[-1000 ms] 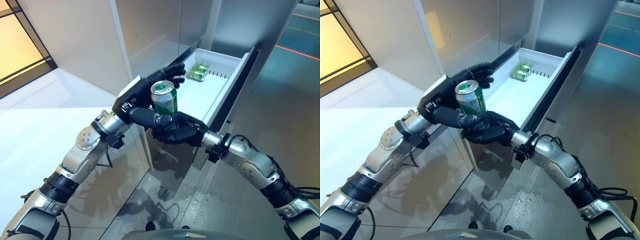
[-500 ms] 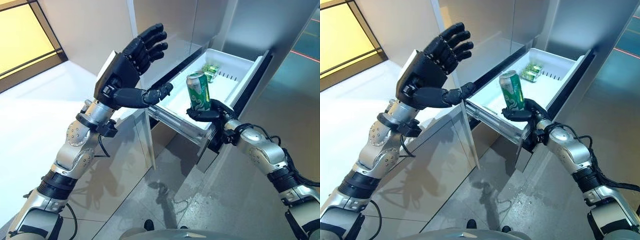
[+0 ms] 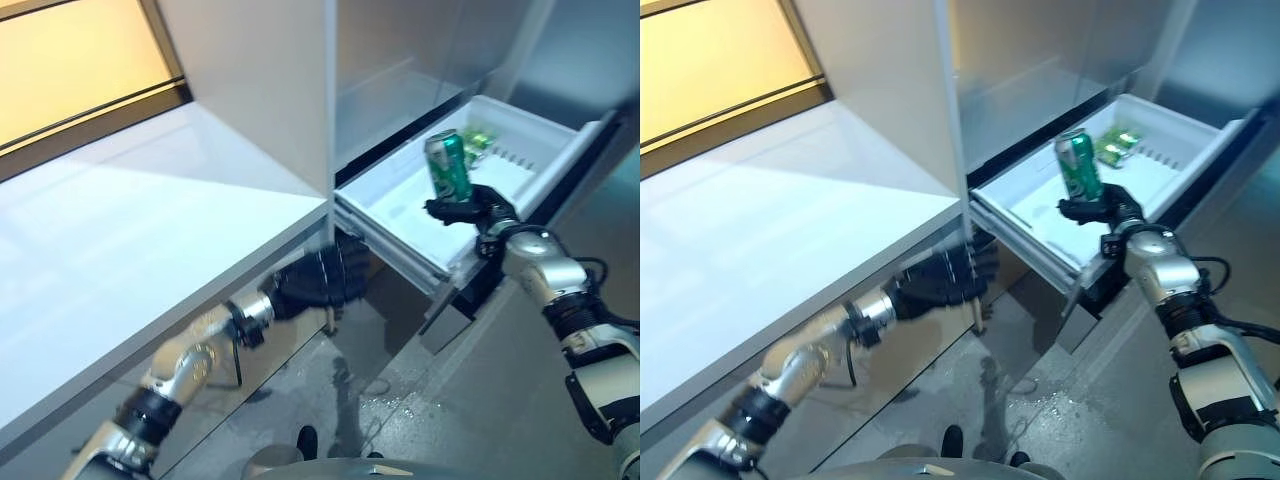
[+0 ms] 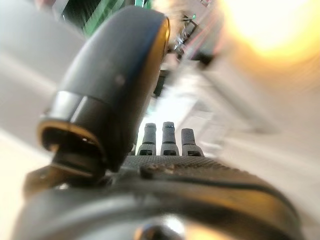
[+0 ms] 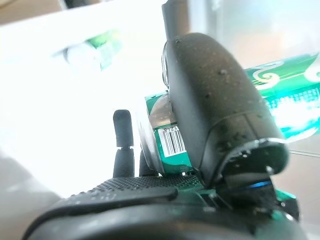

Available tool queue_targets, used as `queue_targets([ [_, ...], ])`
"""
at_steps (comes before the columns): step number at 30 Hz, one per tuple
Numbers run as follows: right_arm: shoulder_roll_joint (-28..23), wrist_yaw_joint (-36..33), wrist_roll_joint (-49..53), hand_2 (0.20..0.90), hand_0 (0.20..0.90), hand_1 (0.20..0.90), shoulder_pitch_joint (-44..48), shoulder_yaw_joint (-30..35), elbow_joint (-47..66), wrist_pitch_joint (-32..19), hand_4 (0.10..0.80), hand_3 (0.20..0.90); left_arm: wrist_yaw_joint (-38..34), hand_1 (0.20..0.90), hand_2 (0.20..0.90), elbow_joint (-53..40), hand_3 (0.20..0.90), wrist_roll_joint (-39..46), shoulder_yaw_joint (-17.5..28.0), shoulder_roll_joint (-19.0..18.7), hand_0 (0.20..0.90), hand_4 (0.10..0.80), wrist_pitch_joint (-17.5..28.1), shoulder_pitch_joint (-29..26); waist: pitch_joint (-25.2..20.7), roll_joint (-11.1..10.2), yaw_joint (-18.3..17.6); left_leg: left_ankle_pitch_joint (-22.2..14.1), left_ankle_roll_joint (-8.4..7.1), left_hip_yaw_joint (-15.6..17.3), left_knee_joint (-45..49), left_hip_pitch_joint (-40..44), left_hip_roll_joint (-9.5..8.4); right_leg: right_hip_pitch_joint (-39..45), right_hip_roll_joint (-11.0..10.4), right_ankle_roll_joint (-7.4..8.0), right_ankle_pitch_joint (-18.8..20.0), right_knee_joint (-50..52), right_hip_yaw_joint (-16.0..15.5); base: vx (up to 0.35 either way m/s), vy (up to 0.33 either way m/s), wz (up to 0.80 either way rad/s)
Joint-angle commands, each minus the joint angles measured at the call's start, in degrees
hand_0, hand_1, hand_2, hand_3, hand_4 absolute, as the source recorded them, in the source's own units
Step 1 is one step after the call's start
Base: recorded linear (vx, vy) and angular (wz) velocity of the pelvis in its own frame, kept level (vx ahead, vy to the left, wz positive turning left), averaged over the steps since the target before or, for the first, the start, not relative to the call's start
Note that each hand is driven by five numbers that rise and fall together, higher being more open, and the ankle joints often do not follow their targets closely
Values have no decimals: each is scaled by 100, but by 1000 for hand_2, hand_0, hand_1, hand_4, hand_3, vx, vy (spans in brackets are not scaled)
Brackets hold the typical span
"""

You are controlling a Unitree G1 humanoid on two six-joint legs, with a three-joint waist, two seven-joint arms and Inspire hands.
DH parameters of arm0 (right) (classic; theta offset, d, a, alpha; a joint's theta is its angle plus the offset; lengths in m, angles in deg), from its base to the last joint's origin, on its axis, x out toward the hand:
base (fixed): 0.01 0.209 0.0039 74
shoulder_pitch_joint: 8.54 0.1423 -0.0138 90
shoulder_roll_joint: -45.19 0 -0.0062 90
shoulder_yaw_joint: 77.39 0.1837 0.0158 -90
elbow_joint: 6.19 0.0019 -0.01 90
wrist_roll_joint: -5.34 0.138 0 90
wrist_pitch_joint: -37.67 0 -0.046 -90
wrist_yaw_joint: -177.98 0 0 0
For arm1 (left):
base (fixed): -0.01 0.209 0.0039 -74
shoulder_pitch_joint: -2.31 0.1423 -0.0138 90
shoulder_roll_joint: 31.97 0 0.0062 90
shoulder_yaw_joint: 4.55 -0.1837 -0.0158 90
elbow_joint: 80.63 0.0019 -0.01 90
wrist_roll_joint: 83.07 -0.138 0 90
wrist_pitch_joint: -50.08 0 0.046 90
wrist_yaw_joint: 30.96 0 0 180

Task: Put drinks into fridge and close the fridge

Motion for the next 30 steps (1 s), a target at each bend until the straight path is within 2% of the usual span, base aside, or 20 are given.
queue_targets([
  [1, -906, -41, -453, 300, 300, 300, 1516, 319, -153, -771, 100, 200, 444, 900, 900, 228, 900, -142, -184, -119, 900, 800, 290, 249, -309, -178, 304, -841, -25, 32, 595, -262, -138, -590, 8, -23, -438, 860, -34, -109, -13, 47],
  [2, -983, -16, -707, 300, 300, 300, 1566, 297, -353, -693, 100, 200, 520, 900, 900, 521, 900, -419, -209, -136, 900, 800, 456, 386, -261, -159, 334, -819, -35, 23, 619, -346, -140, -653, 0, -39, -446, 884, -58, -126, -8, 51],
  [3, -1146, 223, -1251, 300, 300, 300, 1651, 220, -755, -310, 100, 200, 426, 900, 900, 1088, 900, -718, -228, -139, 900, 800, 702, 591, -161, -126, 391, -805, -51, 12, 659, -450, -140, -733, -8, -66, -487, 940, -87, -105, -1, 45],
  [5, -1256, 428, -1588, 300, 300, 300, 1677, 148, -1118, -290, 100, 200, 373, 900, 900, 1638, 900, -1045, -173, -86, 900, 800, 1033, 728, -70, -110, 441, -775, -56, 2, 672, -528, -138, -796, -15, -83, -492, 966, -125, -79, -18, 29],
  [8, -1311, 764, -2434, 300, 300, 300, 1556, 42, -1676, -18, 100, 200, -233, 900, 900, 3201, 900, -2344, 129, 125, 900, 800, 2105, 850, 133, -162, 531, -719, -58, -13, 709, -649, -127, -887, -16, -119, -524, 1064, -202, -11, -58, 24],
  [10, -1309, 908, -2942, 300, 300, 300, 1511, 15, -1849, 69, 100, 200, -440, 900, 900, 3761, 900, -2725, 395, 267, 900, 800, 2295, 802, 180, -195, 547, -698, -59, -42, 724, -711, -124, -944, -17, -130, -529, 1094, -238, 14, -49, 11],
  [12, -1258, 1126, -3417, 300, 300, 300, 1447, -84, -2039, 233, 100, 200, -742, 900, 900, 4369, 900, -2963, 769, 420, 900, 800, 2338, 673, 281, -234, 580, -703, -57, -66, 756, -751, -128, -1003, -8, -151, -555, 1160, -247, 12, -54, 5],
  [17, -1133, 1367, -3822, 300, 300, 300, 1519, -318, -2363, 385, 100, 200, -1019, 900, 900, 4874, 900, -3095, 1143, 537, 900, 800, 2252, 350, 518, -244, 622, -709, -40, -66, 852, -947, -121, -1231, -9, -183, -546, 1259, -258, -50, -32, 11],
  [27, -1033, 1809, -3966, 300, 300, 300, 1624, -409, -2352, 452, 100, 200, -862, 900, 900, 4689, 900, -3379, 1082, 458, 900, 800, 2148, 172, 762, -176, 619, -718, -12, 7, 982, -1146, -138, -1479, -32, -162, -491, 1389, -198, -47, 3, -3],
  [28, -1013, 1902, -3989, 472, 472, 472, 1609, -405, -2340, 482, 300, 400, -834, 900, 900, 4645, 900, -3377, 1060, 456, 900, 800, 2140, 162, 771, -172, 615, -714, -13, 19, 984, -1146, -137, -1483, -34, -156, -481, 1391, -191, -8, 15, -10],
  [29, -994, 2005, -4017, 900, 900, 900, 1594, -408, -2345, 530, 800, 900, -804, 900, 900, 4601, 900, -3360, 1032, 456, 900, 800, 2134, 159, 777, -169, 610, -710, -13, 30, 981, -1142, -137, -1483, -33, -149, -468, 1388, -177, -5, 15, -10],
  [30, -982, 2094, -3990, 900, 900, 900, 1591, -427, -2362, 532, 800, 900, -776, 900, 900, 4557, 900, -3358, 1006, 457, 900, 800, 2123, 149, 779, -167, 607, -706, -14, 44, 971, -1132, -136, -1478, -32, -141, -454, 1377, -166, -2, 14, -6],
])
